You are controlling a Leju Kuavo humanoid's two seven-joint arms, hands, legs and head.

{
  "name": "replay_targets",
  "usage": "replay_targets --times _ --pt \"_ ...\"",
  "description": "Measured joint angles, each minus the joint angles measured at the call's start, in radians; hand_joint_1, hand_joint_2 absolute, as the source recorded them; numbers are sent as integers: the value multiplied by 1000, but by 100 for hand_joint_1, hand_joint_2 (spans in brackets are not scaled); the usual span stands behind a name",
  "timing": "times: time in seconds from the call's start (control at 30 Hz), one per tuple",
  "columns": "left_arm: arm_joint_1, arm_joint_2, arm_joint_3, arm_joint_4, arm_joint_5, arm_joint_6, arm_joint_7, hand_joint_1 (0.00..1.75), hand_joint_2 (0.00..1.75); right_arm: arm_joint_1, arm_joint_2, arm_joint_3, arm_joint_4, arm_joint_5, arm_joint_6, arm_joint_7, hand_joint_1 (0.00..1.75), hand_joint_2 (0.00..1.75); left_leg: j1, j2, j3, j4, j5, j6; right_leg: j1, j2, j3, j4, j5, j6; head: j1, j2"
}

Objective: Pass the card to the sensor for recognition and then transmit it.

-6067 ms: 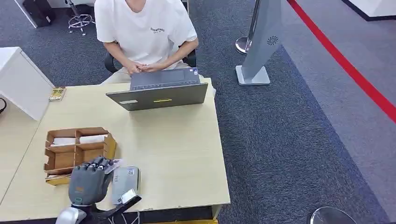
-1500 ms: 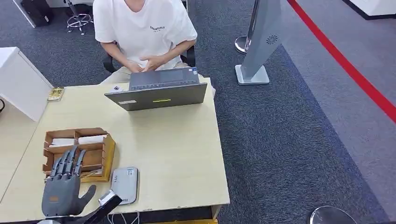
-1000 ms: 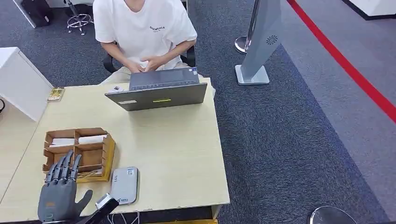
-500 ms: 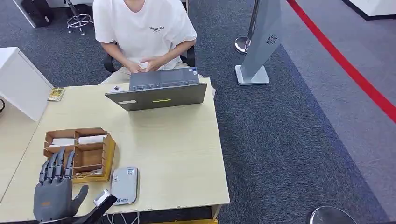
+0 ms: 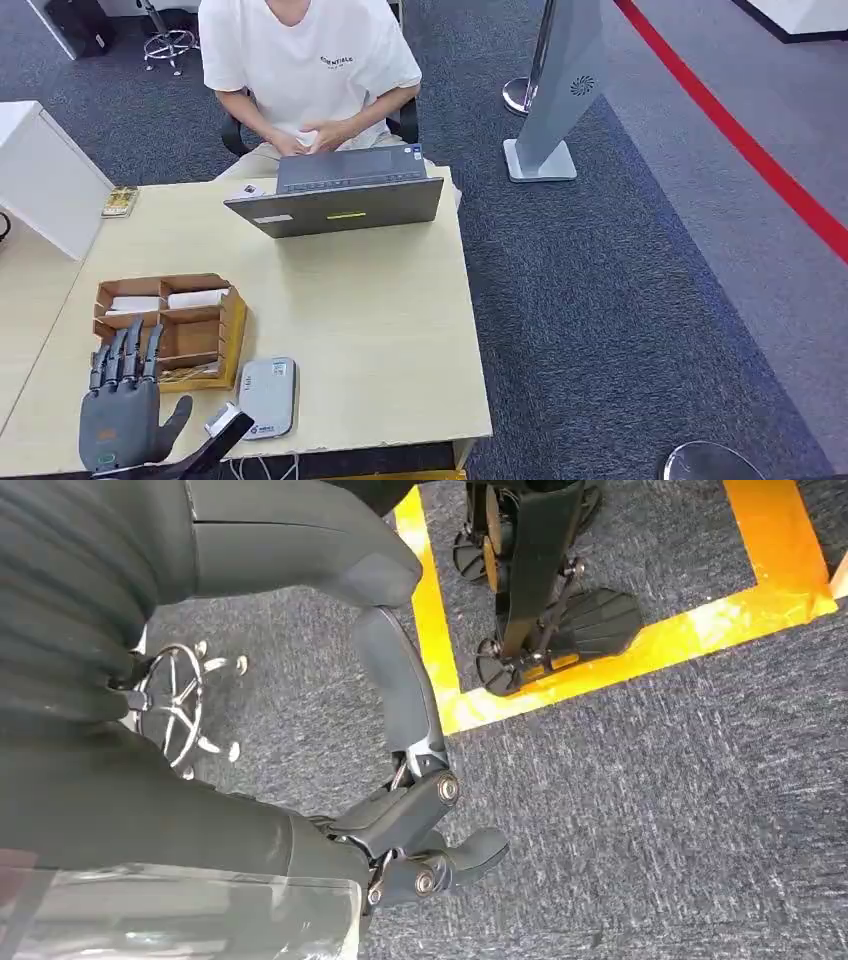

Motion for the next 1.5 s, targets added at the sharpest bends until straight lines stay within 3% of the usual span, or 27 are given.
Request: replay_targets --times 0.73,1.1,1.5 --pt "-59 -20 102 159 15 48 8 0 175 -2 0 2 0 33 2 5 0 175 0 0 0 0 0 0 0 0 0 0 0 0 0 0" --pt "-91 -35 108 219 -9 93 -43 0 175 -4 0 10 0 51 3 5 0 175 0 0 0 0 0 0 0 0 0 0 0 0 0 0" --pt "-124 -58 108 277 -13 105 -52 0 175 -4 0 20 0 53 2 4 0 175 0 0 0 0 0 0 0 0 0 0 0 0 0 0"
